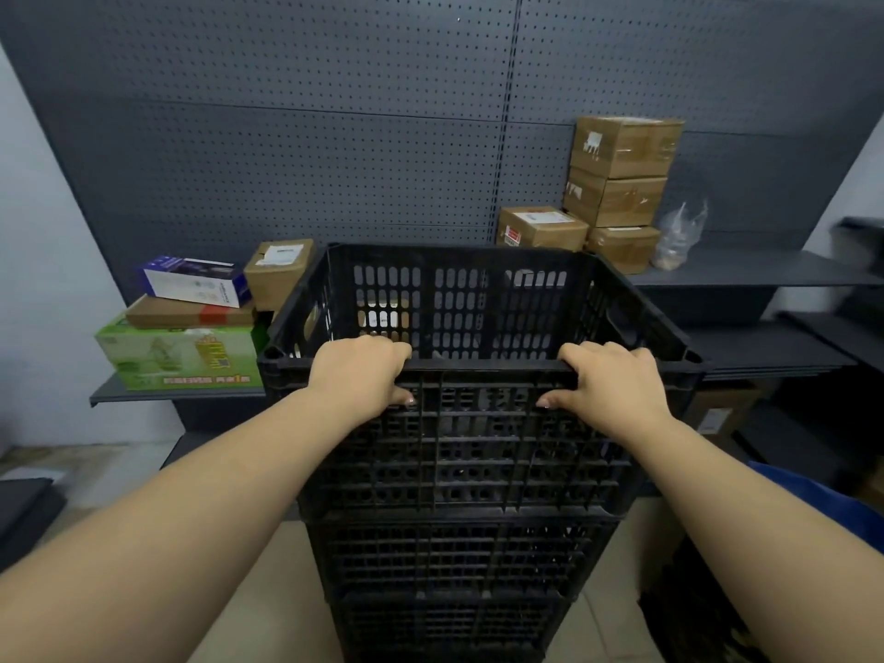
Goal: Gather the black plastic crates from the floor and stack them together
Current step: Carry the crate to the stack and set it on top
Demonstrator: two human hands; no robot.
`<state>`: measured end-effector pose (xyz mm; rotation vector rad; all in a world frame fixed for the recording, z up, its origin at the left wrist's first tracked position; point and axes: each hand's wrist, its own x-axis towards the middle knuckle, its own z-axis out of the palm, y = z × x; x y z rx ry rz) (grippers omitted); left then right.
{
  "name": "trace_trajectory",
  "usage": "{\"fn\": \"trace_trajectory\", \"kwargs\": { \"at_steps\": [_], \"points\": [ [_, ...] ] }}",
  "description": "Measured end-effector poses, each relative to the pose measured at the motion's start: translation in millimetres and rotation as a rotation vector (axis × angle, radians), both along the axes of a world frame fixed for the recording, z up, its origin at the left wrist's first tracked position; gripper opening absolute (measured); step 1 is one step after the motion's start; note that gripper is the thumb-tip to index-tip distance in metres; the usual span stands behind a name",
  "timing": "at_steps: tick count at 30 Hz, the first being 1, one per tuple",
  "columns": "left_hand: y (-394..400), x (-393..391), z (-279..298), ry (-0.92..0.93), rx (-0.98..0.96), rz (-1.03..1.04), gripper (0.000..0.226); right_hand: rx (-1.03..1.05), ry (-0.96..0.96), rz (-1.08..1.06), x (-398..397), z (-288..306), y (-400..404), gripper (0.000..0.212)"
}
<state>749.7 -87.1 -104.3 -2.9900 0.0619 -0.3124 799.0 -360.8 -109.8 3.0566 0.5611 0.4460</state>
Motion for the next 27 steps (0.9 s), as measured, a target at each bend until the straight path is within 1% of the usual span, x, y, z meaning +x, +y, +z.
{"fn": "trace_trajectory", "kwargs": {
  "at_steps": [3,5,8,10,12,14,16,18,20,22,23,24,26,27],
  "points": [
    [0,0,-2,-0.018,-0.008,0.006,0.037,-0.029,0.028,-0.01,2,3,1,0.045],
    [1,-1,1,0.013,-0.016,0.01,0.043,-0.045,0.056,-0.015,1,7,2,0.045],
    [2,-5,7,0.132,-0.08,0.0,0.062,-0.061,0.057,-0.006,-3,8,1,0.049],
    [5,-12,11,0.195,-0.151,-0.015,0.077,-0.015,0.092,0.022,-6,6,-4,0.057],
    [11,-17,15,0.137,-0.215,-0.01,0.082,0.103,0.094,0.068,-9,5,-15,0.067],
    [21,-20,21,0.038,-0.244,0.03,0.084,0.216,-0.015,0.092,-8,8,-31,0.071],
    [37,-19,26,0.013,-0.226,0.1,0.085,0.264,-0.063,0.035,-3,14,-51,0.072],
    [54,-17,26,0.075,-0.266,0.156,0.086,0.299,0.036,-0.04,7,18,-70,0.07],
    [68,-14,18,0.145,-0.373,0.167,0.086,0.381,0.202,-0.054,17,19,-80,0.071],
    [78,-12,6,0.12,-0.405,0.137,0.079,0.434,0.284,-0.034,23,17,-82,0.066],
    [80,-12,2,0.098,-0.377,0.12,0.077,0.419,0.278,-0.029,25,15,-82,0.061],
    [80,-14,-1,0.089,-0.344,0.111,0.081,0.376,0.256,-0.029,24,14,-81,0.059],
    [76,-19,0,0.088,-0.315,0.16,0.094,0.281,0.218,-0.044,24,12,-79,0.065],
    [71,-24,2,0.073,-0.309,0.196,0.097,0.267,0.209,-0.07,25,11,-78,0.07]
  ]
}}
